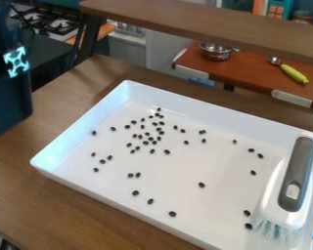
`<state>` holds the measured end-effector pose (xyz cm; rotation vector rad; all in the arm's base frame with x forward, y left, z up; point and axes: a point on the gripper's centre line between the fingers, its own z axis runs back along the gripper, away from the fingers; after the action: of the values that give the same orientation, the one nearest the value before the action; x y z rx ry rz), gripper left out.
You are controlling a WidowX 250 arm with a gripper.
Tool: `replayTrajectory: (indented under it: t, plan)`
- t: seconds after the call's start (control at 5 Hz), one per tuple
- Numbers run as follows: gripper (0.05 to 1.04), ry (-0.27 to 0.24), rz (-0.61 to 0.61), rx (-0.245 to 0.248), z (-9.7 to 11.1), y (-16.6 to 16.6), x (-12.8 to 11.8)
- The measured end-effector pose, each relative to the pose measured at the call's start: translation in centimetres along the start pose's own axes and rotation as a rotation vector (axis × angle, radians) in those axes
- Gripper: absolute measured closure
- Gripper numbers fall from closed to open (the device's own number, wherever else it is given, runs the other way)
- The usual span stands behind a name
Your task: Sweep into pile
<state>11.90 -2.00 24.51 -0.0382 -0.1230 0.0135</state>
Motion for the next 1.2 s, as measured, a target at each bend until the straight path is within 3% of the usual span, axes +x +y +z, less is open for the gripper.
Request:
replayTrajectory:
  t: [0.2, 0.6, 0.8, 1.0, 1.2]
  plan:
    - [0.083, 0.001, 0.006, 0.0, -0.1, 0.0, 0.0]
    - [0.083, -0.062, 0.048, -0.031, -4.1, -4.7, 5.5]
    - [0.083, -0.081, 0.083, -0.015, -6.4, -6.3, 8.5]
    - [0.083, -0.146, 0.1, -0.031, -8.8, -8.2, 11.6]
    - [0.083, -0.177, 0.107, -0.053, -10.1, -9.7, 13.7]
